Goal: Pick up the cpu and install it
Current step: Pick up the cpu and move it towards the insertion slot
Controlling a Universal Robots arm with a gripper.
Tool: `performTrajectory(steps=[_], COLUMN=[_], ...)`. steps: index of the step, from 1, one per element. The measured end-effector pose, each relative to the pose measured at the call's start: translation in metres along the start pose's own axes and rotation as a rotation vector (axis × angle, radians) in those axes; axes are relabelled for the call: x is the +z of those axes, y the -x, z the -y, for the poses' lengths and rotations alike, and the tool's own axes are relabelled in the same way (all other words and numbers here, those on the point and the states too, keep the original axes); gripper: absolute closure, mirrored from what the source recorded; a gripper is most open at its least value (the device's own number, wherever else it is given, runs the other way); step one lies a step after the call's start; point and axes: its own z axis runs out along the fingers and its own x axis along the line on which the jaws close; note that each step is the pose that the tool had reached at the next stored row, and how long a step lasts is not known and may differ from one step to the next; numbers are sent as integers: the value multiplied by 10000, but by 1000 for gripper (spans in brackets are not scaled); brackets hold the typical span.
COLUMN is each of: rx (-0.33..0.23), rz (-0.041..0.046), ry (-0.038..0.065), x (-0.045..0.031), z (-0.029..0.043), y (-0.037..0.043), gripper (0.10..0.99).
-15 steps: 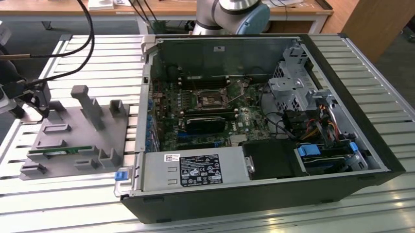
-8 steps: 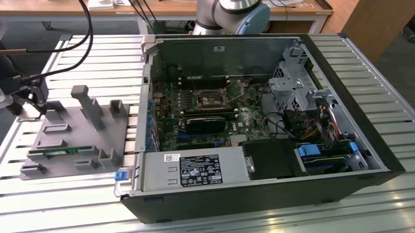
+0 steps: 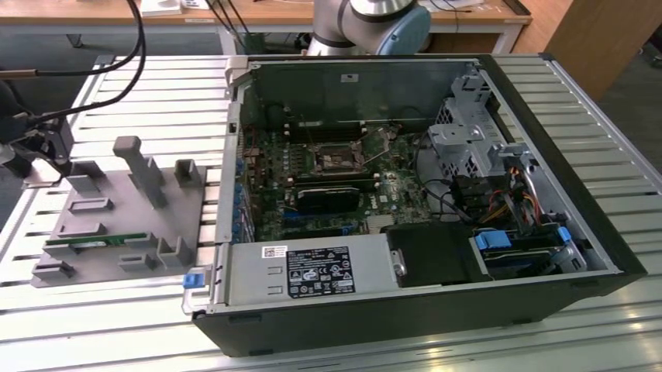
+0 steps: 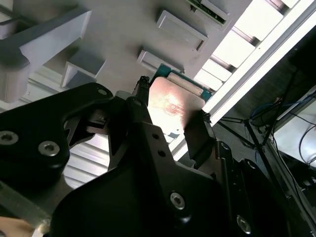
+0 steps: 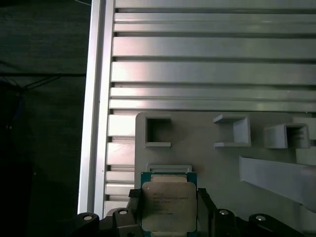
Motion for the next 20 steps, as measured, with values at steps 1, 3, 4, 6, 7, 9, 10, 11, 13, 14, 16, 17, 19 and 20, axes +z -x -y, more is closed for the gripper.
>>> performTrajectory(steps=[1,3,4,6,7,9,10,11,13,14,16,17,19,20], rx=[-1,-2,-2,-3,-4,-4,-5,-5,-6,-7,-8,-8,-9,-9], rz=[0,1,3,3,4,5,6,6,6,7,8,8,7,7], ry=[17,53,70,107,125,160,176,190,221,240,274,291,331,351], x=[-12,-37,-49,-75,-87,-113,-124,-136,-161,-174,-198,-211,-235,-247], z=[-2,-5,-7,-10,-12,-16,-17,-19,-23,-24,-28,-30,-33,-35], y=[-1,-1,-2,-3,-4,-5,-5,-6,-7,-7,-8,-8,-8,-9], gripper=[549,549,549,549,549,549,549,549,549,549,549,549,549,549])
